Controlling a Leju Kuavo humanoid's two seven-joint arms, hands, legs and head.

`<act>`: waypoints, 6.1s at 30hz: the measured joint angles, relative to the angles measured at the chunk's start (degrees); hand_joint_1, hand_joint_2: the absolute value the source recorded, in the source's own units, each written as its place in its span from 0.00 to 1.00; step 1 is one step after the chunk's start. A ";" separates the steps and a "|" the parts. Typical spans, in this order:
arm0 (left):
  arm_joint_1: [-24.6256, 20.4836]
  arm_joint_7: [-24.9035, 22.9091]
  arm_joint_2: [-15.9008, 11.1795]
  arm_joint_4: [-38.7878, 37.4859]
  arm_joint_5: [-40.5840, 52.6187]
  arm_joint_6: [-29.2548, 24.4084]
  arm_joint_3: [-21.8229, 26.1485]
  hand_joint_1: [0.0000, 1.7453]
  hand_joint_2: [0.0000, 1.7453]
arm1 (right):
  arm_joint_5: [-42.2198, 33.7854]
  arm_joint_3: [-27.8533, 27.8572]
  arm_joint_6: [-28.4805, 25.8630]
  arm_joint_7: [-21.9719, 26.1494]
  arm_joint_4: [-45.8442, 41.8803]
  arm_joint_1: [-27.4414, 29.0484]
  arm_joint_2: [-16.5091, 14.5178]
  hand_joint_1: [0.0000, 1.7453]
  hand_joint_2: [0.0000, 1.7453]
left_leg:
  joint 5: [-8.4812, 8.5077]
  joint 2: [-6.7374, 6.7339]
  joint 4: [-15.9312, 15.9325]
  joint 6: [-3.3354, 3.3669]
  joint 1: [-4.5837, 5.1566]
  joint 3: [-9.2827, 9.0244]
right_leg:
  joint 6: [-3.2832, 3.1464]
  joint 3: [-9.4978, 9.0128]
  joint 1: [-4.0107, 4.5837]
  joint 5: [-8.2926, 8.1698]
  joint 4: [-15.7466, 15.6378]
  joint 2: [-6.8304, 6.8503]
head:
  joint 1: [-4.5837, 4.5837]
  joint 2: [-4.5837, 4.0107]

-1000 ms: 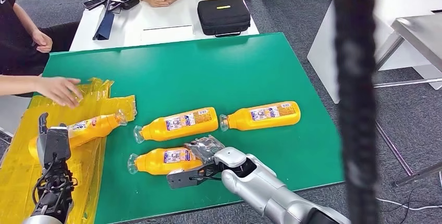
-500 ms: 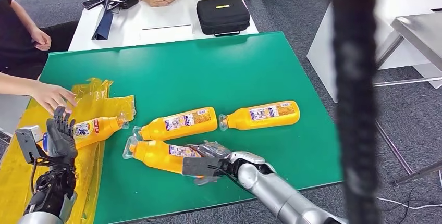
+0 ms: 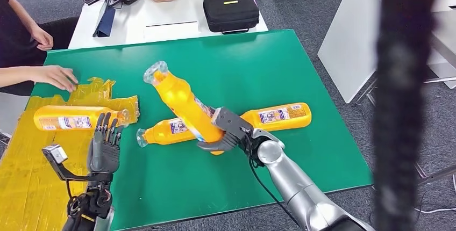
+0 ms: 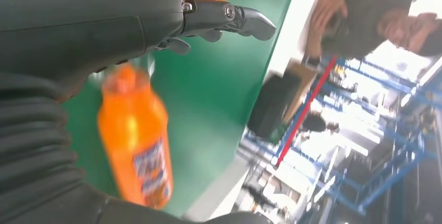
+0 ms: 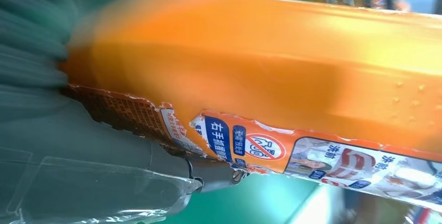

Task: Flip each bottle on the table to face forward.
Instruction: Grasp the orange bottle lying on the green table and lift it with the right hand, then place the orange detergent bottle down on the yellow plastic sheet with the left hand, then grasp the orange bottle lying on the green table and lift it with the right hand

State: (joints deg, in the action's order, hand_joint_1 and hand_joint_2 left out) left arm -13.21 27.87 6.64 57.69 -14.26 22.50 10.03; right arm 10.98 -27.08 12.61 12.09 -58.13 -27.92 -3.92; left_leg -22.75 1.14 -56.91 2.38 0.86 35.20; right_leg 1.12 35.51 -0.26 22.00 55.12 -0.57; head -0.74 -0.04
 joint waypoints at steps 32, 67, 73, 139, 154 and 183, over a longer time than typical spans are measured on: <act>0.24 -1.07 3.57 7.65 -1.64 -1.92 -10.25 0.00 1.00 | -6.83 -16.99 -11.99 -6.37 27.43 -16.56 -16.14 1.00 1.00 | 0.08 0.01 0.00 0.04 -0.05 0.37 | -0.01 0.40 0.03 -0.07 0.04 -0.02 | -0.01 0.00; 4.16 -9.44 1.38 7.37 0.19 -5.06 -10.65 1.00 1.00 | -0.62 -45.53 -16.52 -24.27 23.11 -16.72 -15.31 1.00 1.00 | 0.07 -0.21 -0.01 0.04 -0.05 0.42 | -0.05 0.54 0.04 -0.09 0.04 -0.15 | 0.00 0.00; 4.71 -9.20 1.34 8.06 -0.31 -4.88 -10.32 1.00 1.00 | -1.20 -45.96 -16.34 -24.10 22.85 -16.83 -15.31 0.42 0.75 | 0.07 -0.21 -0.01 0.04 -0.05 0.42 | -0.05 0.54 0.04 -0.09 0.04 -0.15 | 0.00 0.00; -22.20 -20.38 -11.43 -36.90 90.15 -52.88 -4.03 0.00 0.00 | 12.56 -12.78 -3.50 -3.85 23.46 -20.56 -6.16 0.00 1.00 | 0.51 0.12 0.01 -0.01 -0.04 -0.01 | -0.16 0.04 0.02 -0.31 0.12 0.11 | -0.01 0.00; -23.32 10.01 -9.80 -32.34 58.16 -35.48 6.14 0.00 0.00 | 18.85 -16.64 -7.10 -9.84 33.83 -21.20 -7.93 0.00 1.00 | 0.63 -0.04 -0.01 -0.08 -0.05 0.23 | -0.25 0.36 0.03 -0.54 0.12 0.09 | -0.01 0.00; -16.01 12.32 -7.94 -7.44 26.00 -29.25 -10.28 0.00 0.00 | 33.33 -19.43 -5.53 -15.92 40.94 -20.30 -9.28 1.00 1.00 | 0.60 -0.11 -0.02 -0.08 -0.05 0.57 | -0.25 0.69 0.03 -0.53 0.10 0.02 | -0.01 0.00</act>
State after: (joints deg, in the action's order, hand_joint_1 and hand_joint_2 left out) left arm -29.22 40.19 -1.30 50.25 11.75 -6.75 -0.25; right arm 44.31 -46.50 7.08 -3.83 -17.19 -48.22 -13.21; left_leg -22.15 1.03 -56.93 2.31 0.81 35.77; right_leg 0.87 36.20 -0.24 21.47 55.22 -0.55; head -0.75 -0.04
